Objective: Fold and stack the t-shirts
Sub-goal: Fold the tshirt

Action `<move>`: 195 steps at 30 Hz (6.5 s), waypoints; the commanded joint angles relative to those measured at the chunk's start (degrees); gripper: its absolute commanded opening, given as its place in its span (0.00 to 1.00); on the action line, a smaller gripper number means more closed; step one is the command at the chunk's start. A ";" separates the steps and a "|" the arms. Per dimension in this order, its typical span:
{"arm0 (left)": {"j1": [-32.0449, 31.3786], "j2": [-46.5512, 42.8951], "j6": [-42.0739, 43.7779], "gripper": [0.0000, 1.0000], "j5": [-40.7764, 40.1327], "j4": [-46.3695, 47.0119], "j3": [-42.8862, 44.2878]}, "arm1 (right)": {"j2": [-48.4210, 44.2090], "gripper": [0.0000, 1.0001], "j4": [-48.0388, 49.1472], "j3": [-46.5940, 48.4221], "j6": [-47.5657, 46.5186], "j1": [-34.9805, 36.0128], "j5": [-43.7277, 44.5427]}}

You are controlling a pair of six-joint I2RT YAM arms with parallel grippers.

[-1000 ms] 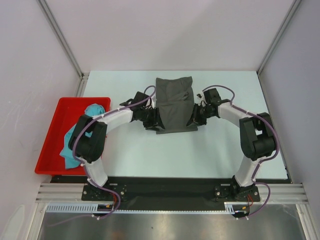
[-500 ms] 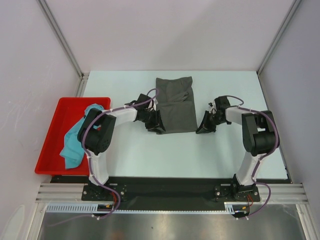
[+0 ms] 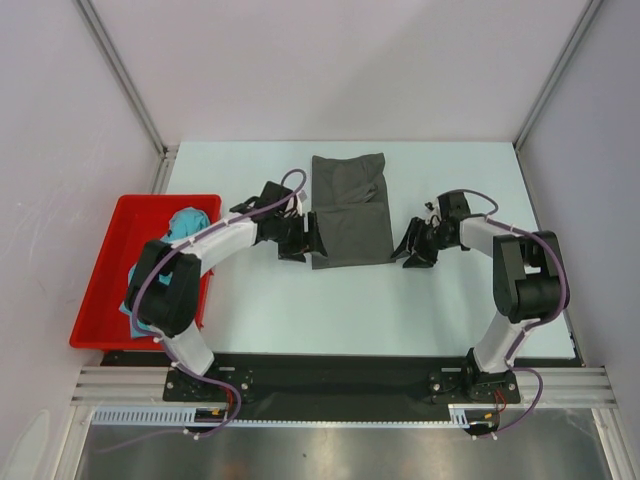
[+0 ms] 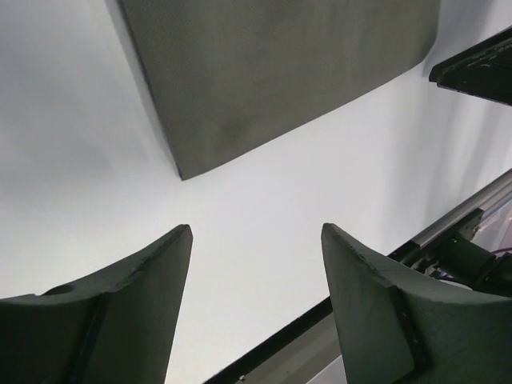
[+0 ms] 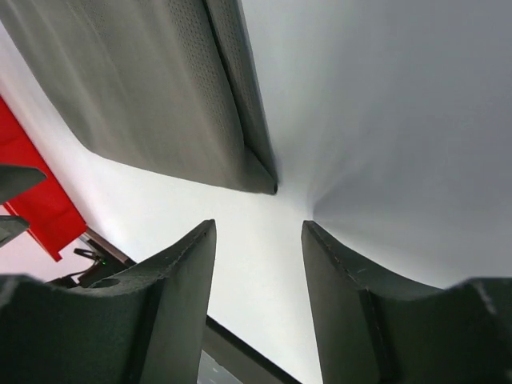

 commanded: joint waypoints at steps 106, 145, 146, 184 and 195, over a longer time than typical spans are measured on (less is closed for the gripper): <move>-16.15 -25.24 -31.35 0.00 -19.25 -4.08 -36.05 | -54.77 0.00 -5.70 -43.44 33.84 21.55 17.46; 3.45 25.37 -8.14 0.00 -11.26 -15.34 45.94 | 10.16 0.00 -7.46 28.18 12.05 0.73 4.46; 3.54 25.99 -8.15 0.01 -10.73 -15.42 46.82 | 10.52 0.00 -7.55 28.72 12.05 0.64 4.37; 7.50 39.80 -11.05 0.06 -6.77 -13.23 60.01 | 27.48 0.03 -7.11 44.89 13.11 -2.00 1.38; 7.50 33.84 -2.18 0.74 -19.77 -21.93 66.88 | 28.80 0.44 -23.95 60.44 0.12 -3.93 11.21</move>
